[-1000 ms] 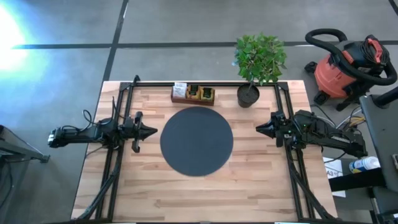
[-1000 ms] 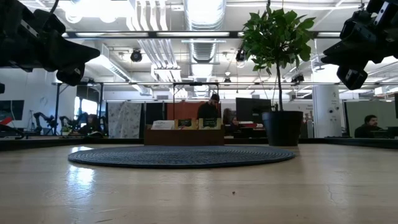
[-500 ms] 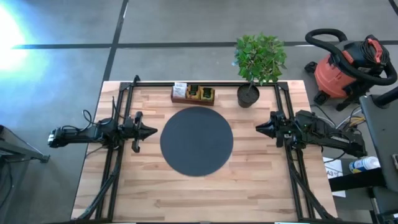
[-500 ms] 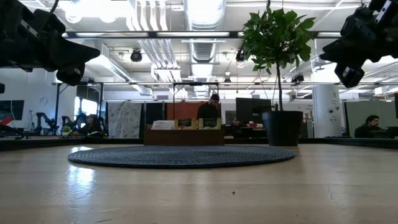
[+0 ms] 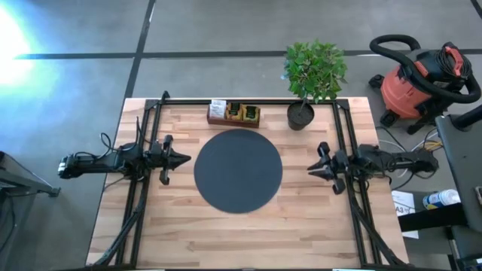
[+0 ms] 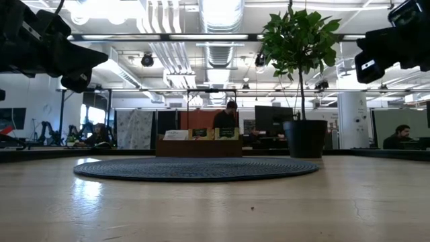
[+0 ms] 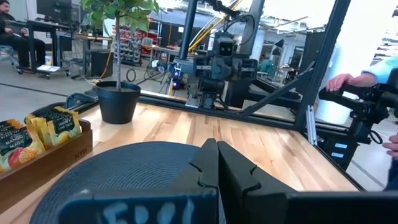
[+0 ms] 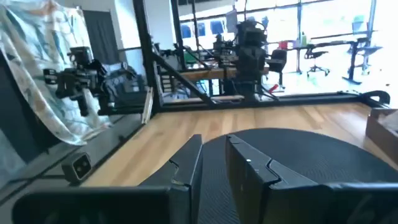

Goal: Pick & Place Tea
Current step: Return to Home Position

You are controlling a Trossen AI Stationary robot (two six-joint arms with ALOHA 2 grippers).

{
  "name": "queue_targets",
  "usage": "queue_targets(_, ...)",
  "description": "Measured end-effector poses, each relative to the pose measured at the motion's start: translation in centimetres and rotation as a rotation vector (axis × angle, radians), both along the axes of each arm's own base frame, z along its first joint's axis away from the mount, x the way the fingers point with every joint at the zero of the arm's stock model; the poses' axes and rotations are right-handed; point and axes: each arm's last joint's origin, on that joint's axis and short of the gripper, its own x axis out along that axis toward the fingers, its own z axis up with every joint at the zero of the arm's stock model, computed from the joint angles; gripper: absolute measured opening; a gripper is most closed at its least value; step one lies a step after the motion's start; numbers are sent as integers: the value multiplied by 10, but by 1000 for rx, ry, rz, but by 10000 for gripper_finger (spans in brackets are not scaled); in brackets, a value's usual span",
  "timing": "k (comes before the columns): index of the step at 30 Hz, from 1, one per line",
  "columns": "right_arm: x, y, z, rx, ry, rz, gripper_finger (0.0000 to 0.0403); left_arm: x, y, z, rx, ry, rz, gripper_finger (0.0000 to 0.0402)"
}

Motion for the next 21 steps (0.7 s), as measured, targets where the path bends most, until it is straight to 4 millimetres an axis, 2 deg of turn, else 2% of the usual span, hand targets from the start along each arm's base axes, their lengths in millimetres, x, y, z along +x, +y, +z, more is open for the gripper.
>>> queue_targets(11,0,2,-2,-158,-15,-4,68,0,0,0,0,5,-2,0)
queue_targets(21,0,2,-2,-148,-13,-3,68,0,0,0,0,6,-2,0)
